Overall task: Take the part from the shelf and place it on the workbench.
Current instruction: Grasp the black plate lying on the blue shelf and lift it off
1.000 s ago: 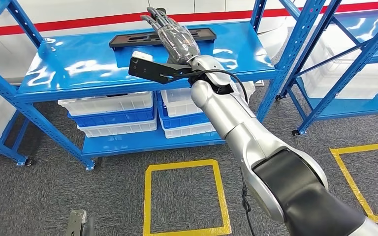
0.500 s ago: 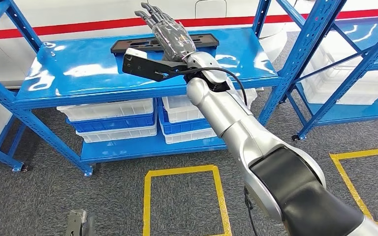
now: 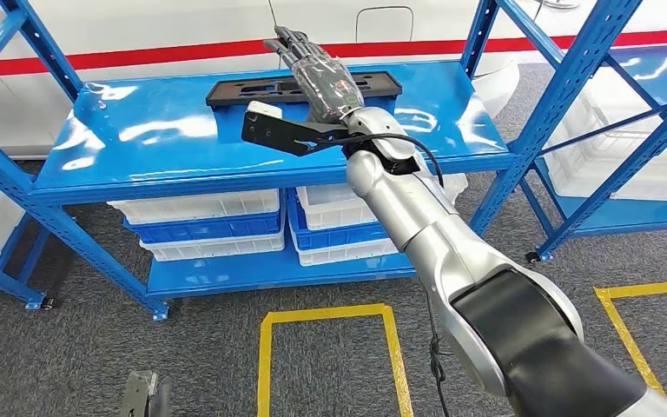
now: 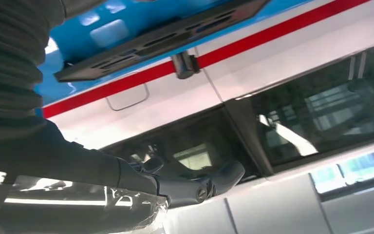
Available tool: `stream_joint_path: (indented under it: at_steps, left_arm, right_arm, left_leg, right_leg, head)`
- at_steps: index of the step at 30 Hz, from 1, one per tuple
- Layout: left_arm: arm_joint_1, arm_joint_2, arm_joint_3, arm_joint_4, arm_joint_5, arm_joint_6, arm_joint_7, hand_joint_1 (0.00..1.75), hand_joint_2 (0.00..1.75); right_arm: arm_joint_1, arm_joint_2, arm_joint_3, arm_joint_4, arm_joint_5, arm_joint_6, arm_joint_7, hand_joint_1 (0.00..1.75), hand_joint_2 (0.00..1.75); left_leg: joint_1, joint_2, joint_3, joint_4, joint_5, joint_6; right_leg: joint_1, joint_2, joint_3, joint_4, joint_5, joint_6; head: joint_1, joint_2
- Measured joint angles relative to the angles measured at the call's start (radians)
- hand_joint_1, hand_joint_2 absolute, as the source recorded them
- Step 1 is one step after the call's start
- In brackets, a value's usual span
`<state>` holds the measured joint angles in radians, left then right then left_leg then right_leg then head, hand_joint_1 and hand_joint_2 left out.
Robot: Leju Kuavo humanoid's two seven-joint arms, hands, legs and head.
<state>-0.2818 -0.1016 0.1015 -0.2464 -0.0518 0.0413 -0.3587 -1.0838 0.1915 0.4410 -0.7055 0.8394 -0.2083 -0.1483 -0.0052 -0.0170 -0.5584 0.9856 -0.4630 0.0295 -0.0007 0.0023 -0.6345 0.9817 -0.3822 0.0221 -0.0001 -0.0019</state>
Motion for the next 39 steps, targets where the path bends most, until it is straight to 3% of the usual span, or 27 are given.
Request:
stream_joint_path:
  at_steps: [3,5,7,8,9,11,13,16,18,20,22,23,24,25,27,29,33,35,37,38,39]
  left_arm:
    - [-0.003,-0.001,0.0,-0.001,-0.005,-0.003,0.004,0.0,0.0]
    - [-0.006,-0.001,-0.001,-0.001,-0.01,-0.008,0.007,0.0,0.0]
    - [-0.006,-0.002,-0.001,0.0,-0.015,-0.012,0.01,0.0,0.0]
    - [-0.005,-0.002,-0.001,0.0,-0.017,-0.013,0.012,0.0,0.0]
    - [-0.005,-0.001,-0.001,0.0,-0.019,-0.013,0.013,0.0,0.0]
    - [-0.006,0.0,-0.001,0.0,-0.019,-0.014,0.013,0.0,0.0]
    - [-0.008,0.001,-0.001,0.0,-0.02,-0.014,0.014,0.0,0.0]
    - [-0.011,0.0,-0.004,0.0,-0.021,-0.015,0.015,0.0,0.0]
    - [-0.013,-0.001,-0.006,0.0,-0.023,-0.016,0.015,0.0,0.0]
    - [-0.016,-0.002,-0.009,0.0,-0.025,-0.016,0.015,0.0,0.0]
    - [-0.017,-0.002,-0.01,0.0,-0.028,-0.016,0.015,0.0,0.0]
    - [-0.016,-0.003,-0.01,0.0,-0.029,-0.016,0.015,0.0,0.0]
    - [-0.016,-0.003,-0.01,0.0,-0.03,-0.016,0.015,0.0,0.0]
    - [-0.015,-0.003,-0.01,0.0,-0.031,-0.016,0.015,0.0,0.0]
    - [-0.016,-0.004,-0.01,0.0,-0.032,-0.016,0.015,0.0,0.0]
    - [-0.016,-0.004,-0.01,0.0,-0.032,-0.016,0.015,0.0,0.0]
    - [-0.017,-0.003,-0.01,-0.001,-0.033,-0.015,0.014,0.0,0.0]
    - [-0.018,-0.002,-0.011,-0.001,-0.034,-0.014,0.014,0.0,0.0]
    - [-0.016,-0.001,-0.011,0.0,-0.035,-0.014,0.015,0.0,0.0]
    - [-0.014,0.0,-0.011,0.0,-0.035,-0.014,0.016,0.0,0.0]
    - [-0.012,0.001,-0.011,0.001,-0.035,-0.014,0.017,0.0,0.0]
  right_arm:
    - [0.004,-0.007,-0.001,-0.013,0.004,0.0,0.004,0.0,1.75]
    - [0.008,-0.009,0.0,-0.019,0.005,0.0,0.007,0.0,1.75]
    - [0.018,-0.012,0.0,-0.019,0.007,0.0,0.01,0.0,1.75]
    - [0.024,-0.015,0.0,-0.02,0.008,0.0,0.011,0.0,1.75]
    - [0.029,-0.018,0.0,-0.021,0.008,0.0,0.012,0.0,1.75]
    - [0.033,-0.023,0.0,-0.025,0.009,0.0,0.013,0.0,1.75]
    - [0.031,-0.026,-0.001,-0.03,0.009,0.0,0.014,0.0,1.75]
    - [0.032,-0.03,-0.002,-0.038,0.01,0.0,0.018,0.0,1.75]
    - [0.032,-0.035,-0.005,-0.047,0.013,0.0,0.021,0.0,1.75]
    - [0.034,-0.042,-0.006,-0.052,0.017,0.0,0.024,0.0,1.75]
    - [0.041,-0.049,-0.006,-0.053,0.019,0.0,0.026,0.0,1.75]
    - [0.046,-0.052,-0.007,-0.054,0.019,0.0,0.028,0.0,1.75]
    - [0.05,-0.055,-0.007,-0.055,0.02,0.0,0.03,0.0,1.75]
    - [0.052,-0.057,-0.008,-0.058,0.021,0.001,0.031,0.0,1.75]
    - [0.052,-0.06,-0.009,-0.065,0.022,0.002,0.033,0.0,1.75]
    - [0.051,-0.061,-0.009,-0.069,0.023,0.003,0.033,0.0,1.75]
    - [0.049,-0.063,-0.012,-0.081,0.023,0.004,0.035,0.0,1.75]
    - [0.048,-0.061,-0.014,-0.088,0.023,0.005,0.034,0.0,1.75]
    - [0.052,-0.059,-0.014,-0.09,0.023,0.008,0.034,0.0,1.75]
    - [0.056,-0.059,-0.014,-0.09,0.024,0.009,0.035,0.0,1.75]
    - [0.061,-0.059,-0.014,-0.092,0.025,0.011,0.035,0.0,1.75]
  left_leg:
    - [0.007,0.005,-0.014,0.037,-0.025,-0.018]
    - [0.013,0.008,-0.075,0.152,-0.07,-0.031]
    - [0.022,0.01,-0.159,0.274,-0.1,-0.042]
    - [0.025,0.011,-0.184,0.294,-0.089,-0.045]
    - [0.028,0.012,-0.188,0.275,-0.06,-0.047]
    - [0.032,0.017,-0.145,0.143,0.034,-0.047]
    - [0.029,0.019,-0.092,0.028,0.082,-0.04]
    - [0.02,0.016,-0.074,0.004,0.071,-0.017]
    - [0.018,0.014,-0.062,-0.003,0.067,0.0]
    - [0.018,0.014,-0.05,-0.009,0.062,0.015]
    - [0.015,0.012,-0.041,-0.008,0.052,0.023]
    - [0.014,0.01,-0.035,-0.008,0.047,0.024]
    - [0.013,0.007,-0.029,-0.007,0.041,0.024]
    - [0.012,0.005,-0.021,-0.006,0.034,0.022]
    - [0.009,0.002,-0.005,-0.003,0.017,0.015]
    - [0.005,0.001,0.003,-0.001,0.004,0.006]
    - [0.01,0.004,0.002,0.015,-0.02,-0.018]
    - [0.015,0.008,-0.045,0.102,-0.054,-0.032]
    - [0.021,0.01,-0.132,0.239,-0.094,-0.042]
    - [0.023,0.01,-0.171,0.286,-0.096,-0.046]
    - [0.026,0.011,-0.193,0.295,-0.077,-0.049]
  right_leg:
    - [-0.011,0.002,0.015,-0.007,-0.008,-0.021]
    - [-0.015,0.002,0.029,-0.009,-0.017,-0.033]
    - [-0.015,0.003,0.04,-0.008,-0.027,-0.036]
    - [-0.015,0.003,0.046,-0.008,-0.033,-0.034]
    - [-0.016,0.004,0.054,-0.008,-0.039,-0.031]
    - [-0.017,0.004,0.073,-0.008,-0.054,-0.024]
    - [-0.013,0.006,0.083,-0.007,-0.067,-0.012]
    - [-0.009,0.006,0.085,-0.01,-0.078,0.007]
    - [-0.009,0.004,0.075,0.016,-0.093,0.016]
    - [-0.011,0.003,0.015,0.125,-0.13,0.012]
    - [-0.011,0.003,-0.074,0.266,-0.168,0.008]
    - [-0.011,0.003,-0.104,0.301,-0.168,0.011]
    - [-0.011,0.003,-0.113,0.292,-0.15,0.018]
    - [-0.011,0.003,-0.1,0.241,-0.115,0.025]
    - [-0.01,0.001,-0.043,0.094,-0.036,0.034]
    - [-0.007,-0.001,-0.005,0.011,0.001,0.024]
    - [-0.01,0.001,0.014,-0.005,-0.006,-0.01]
    - [-0.017,0.001,0.028,-0.009,-0.013,-0.025]
    - [-0.016,0.002,0.038,-0.009,-0.024,-0.034]
    - [-0.016,0.003,0.044,-0.008,-0.029,-0.034]
    - [-0.016,0.004,0.052,-0.008,-0.036,-0.033]
  head:
    - [0.0,0.0]
    - [-0.002,0.0]
    - [-0.002,0.0]
    - [-0.002,0.0]
    - [-0.002,0.0]
    - [-0.001,0.0]
    - [-0.001,0.0]
    - [-0.001,0.0]
    - [0.0,0.0]
    - [0.001,0.0]
    - [0.001,0.0]
    - [0.001,0.0]
    - [0.001,0.0]
    - [0.001,0.0]
    - [0.001,0.0]
    - [0.0,0.0]
    - [0.0,0.0]
    - [-0.001,0.0]
    - [-0.001,0.0]
    - [-0.002,0.0]
    - [-0.002,0.0]
